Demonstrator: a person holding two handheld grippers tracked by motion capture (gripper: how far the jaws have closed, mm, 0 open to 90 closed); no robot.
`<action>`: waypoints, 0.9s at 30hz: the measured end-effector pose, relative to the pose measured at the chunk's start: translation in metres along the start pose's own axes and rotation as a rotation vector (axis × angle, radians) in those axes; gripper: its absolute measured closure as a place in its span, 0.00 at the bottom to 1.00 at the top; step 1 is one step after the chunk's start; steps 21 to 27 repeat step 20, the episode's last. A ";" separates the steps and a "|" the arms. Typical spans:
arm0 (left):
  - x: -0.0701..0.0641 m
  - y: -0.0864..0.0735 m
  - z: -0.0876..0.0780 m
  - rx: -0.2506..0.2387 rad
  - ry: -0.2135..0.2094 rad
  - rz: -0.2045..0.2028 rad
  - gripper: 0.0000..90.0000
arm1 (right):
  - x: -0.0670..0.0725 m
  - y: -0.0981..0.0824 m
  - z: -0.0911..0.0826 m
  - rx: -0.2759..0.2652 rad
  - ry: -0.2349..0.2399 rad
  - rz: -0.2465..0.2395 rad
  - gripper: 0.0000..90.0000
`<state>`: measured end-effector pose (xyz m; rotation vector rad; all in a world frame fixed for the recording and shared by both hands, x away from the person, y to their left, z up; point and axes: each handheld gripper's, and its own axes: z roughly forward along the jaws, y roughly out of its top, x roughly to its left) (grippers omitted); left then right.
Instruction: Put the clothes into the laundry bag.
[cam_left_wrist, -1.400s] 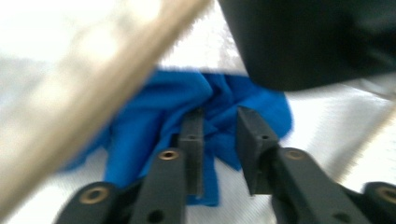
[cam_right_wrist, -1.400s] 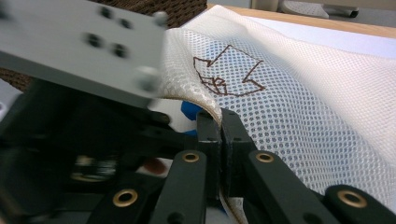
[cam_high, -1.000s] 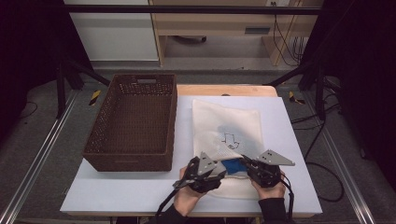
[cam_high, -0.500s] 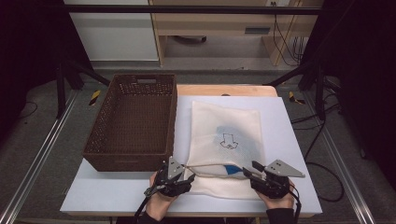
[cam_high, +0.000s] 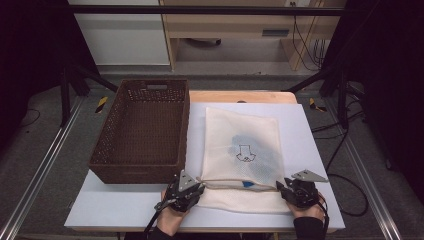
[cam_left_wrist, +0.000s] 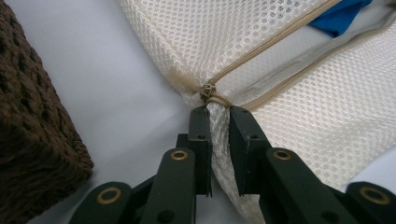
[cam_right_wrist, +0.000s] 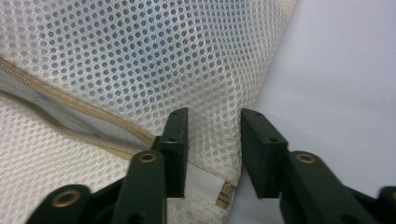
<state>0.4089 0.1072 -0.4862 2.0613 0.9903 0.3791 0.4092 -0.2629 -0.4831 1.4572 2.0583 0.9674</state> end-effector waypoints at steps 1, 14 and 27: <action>-0.001 -0.001 -0.001 -0.004 -0.008 -0.002 0.87 | -0.001 0.001 0.000 0.001 -0.011 -0.007 0.75; 0.008 0.009 -0.032 -0.148 -0.096 0.003 0.51 | -0.001 0.014 -0.022 -0.226 -0.006 -0.017 0.51; 0.016 0.014 -0.048 -0.148 -0.100 0.011 0.39 | 0.001 0.019 -0.028 -0.298 0.010 -0.020 0.37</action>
